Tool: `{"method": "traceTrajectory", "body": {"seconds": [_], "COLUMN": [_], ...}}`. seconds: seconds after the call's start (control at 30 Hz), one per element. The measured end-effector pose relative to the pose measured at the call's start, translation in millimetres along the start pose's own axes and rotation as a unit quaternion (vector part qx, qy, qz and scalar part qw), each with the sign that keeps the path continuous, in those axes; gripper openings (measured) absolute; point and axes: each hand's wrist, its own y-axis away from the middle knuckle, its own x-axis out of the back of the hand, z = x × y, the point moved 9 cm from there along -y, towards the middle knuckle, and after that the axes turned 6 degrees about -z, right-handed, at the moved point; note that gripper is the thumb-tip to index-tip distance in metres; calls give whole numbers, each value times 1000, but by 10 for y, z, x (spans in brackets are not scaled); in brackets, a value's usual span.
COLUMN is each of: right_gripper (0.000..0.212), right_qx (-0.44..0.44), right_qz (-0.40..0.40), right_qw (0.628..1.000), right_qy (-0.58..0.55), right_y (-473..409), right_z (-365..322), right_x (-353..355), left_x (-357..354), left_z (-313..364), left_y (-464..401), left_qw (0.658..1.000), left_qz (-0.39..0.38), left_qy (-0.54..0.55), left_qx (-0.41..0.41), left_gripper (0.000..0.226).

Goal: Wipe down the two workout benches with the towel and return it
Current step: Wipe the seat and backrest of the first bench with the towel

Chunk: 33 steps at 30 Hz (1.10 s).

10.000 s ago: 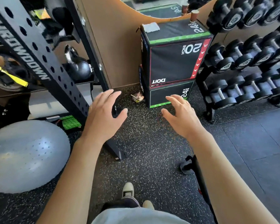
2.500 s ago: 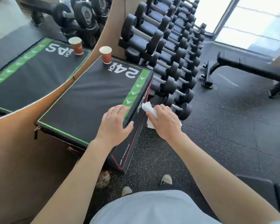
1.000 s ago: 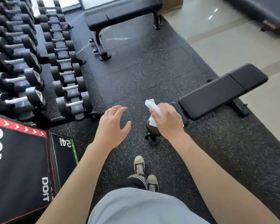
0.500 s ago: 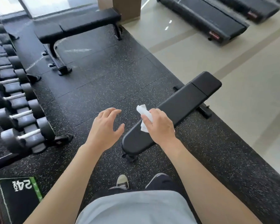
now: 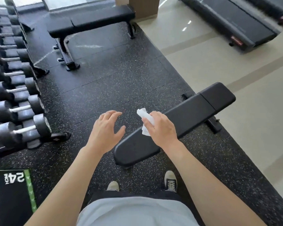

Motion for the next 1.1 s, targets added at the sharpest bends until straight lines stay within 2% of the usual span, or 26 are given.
{"method": "traceTrajectory", "body": {"seconds": [0.27,0.47,0.7,0.93,1.1], "right_gripper": [37,28,36,35,37], "right_qx": [36,92,136,137,127], "right_qz": [-79,-148,-181,-210,-209], "right_qw": [996,984,974,967,968], "right_qy": [-12,-29,-16,40,47], "right_y": [-155,-243,-138,88,183], "right_z": [977,1118,855,679,516], "right_x": [279,187,-107,-592,-1053], "left_x": [-589,-789,-823,-975,-1362], "left_z": [746,961,659,82,-414], "left_y": [-84,142,435,696,891], "left_qw": [996,987,978,975,975], "left_qz": [13,35,64,74,54], "left_qy": [13,37,55,80,87], "left_qx": [86,152,189,196,196], "left_gripper": [55,54,55,54,55]}}
